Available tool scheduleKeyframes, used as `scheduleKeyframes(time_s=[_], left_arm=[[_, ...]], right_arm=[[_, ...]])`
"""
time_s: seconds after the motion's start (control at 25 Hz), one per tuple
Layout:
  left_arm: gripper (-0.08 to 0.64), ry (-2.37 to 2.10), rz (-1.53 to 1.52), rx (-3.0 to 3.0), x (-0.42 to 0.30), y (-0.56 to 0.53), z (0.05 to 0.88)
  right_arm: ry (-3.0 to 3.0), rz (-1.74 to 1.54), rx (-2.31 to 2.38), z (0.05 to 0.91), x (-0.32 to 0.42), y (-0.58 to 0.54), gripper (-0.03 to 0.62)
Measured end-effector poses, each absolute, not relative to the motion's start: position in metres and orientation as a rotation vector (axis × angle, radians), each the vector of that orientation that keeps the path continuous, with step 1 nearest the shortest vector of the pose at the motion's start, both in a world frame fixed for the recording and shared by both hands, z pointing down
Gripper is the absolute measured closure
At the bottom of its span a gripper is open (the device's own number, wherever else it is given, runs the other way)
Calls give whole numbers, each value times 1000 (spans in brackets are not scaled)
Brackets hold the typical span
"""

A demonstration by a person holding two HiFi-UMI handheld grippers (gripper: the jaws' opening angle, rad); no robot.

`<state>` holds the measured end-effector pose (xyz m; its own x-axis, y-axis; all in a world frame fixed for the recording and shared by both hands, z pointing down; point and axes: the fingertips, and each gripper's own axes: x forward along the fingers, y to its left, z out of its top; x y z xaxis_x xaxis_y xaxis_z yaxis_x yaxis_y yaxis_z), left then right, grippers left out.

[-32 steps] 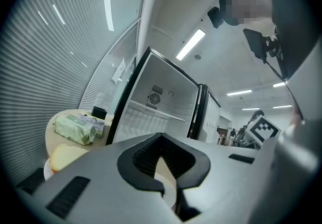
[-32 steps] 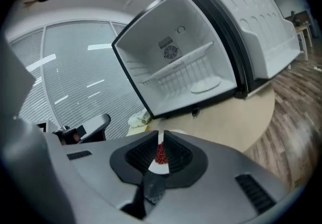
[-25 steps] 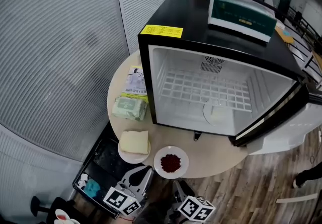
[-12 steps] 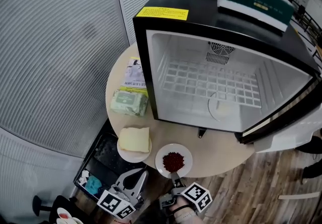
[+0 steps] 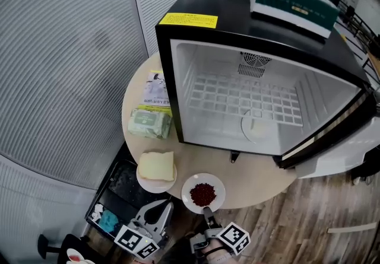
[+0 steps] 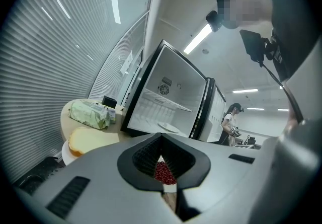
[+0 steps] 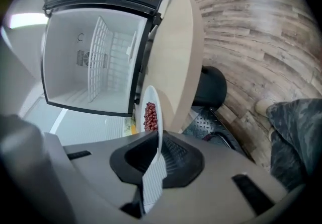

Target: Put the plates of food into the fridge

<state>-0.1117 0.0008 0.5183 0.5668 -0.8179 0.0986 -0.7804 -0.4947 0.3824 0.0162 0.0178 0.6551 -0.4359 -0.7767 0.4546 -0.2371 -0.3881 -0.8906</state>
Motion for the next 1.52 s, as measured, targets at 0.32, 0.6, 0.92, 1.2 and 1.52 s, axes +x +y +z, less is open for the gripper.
scheduleKeyframes(time_s=[0.32, 0.6, 0.92, 1.2, 1.52], left_arm=[[569, -1300, -156, 2411, -100, -10, 515], [569, -1359, -196, 2433, -82, -45, 493], [569, -1483, -241, 2449, -93, -87, 468], [569, -1556, -253, 2454, -131, -134, 455], [569, -1495, -231, 2514, -156, -199, 450]], right_arm=[[1596, -1777, -1256, 628, 39, 3, 575], [1726, -1788, -1216, 600, 53, -24, 575], [1819, -1731, -1165, 574, 57, -71, 575], [1776, -1689, -1206, 568, 55, -115, 575], [1717, -1621, -1304, 570, 46, -176, 575]])
